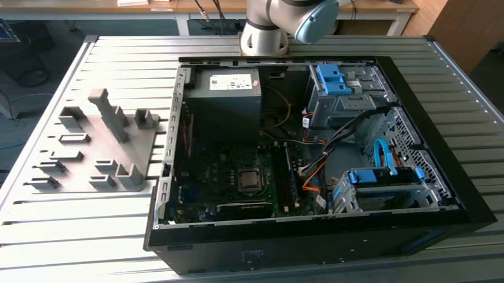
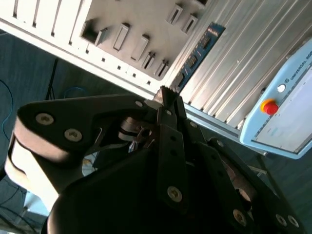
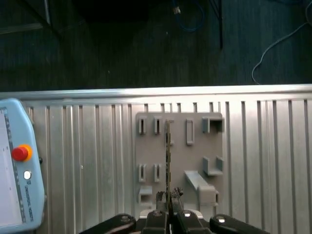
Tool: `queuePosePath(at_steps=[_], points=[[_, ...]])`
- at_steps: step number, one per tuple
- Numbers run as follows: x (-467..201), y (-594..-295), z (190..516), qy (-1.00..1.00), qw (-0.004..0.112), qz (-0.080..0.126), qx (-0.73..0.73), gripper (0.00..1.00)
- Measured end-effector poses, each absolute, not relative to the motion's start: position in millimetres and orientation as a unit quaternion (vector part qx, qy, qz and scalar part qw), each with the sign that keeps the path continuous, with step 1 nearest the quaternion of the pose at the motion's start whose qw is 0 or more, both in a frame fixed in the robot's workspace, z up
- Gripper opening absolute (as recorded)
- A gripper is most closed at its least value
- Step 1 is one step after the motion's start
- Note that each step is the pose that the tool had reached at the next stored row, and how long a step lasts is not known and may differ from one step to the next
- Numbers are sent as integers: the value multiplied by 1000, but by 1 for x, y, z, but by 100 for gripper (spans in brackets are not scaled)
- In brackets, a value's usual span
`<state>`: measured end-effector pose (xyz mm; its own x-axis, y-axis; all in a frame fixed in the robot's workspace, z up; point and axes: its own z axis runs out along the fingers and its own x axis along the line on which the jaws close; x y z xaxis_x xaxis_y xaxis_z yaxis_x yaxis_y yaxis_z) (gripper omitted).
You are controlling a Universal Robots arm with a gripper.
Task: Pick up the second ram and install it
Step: 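Pick up the second ram and move it above second insertion slot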
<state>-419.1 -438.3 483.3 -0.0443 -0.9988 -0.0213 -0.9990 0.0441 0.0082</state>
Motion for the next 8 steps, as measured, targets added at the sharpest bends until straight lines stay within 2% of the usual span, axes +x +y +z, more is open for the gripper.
queuePosePath(at_steps=[8], points=[[-383,-438,481,723,4,11,-691,14]])
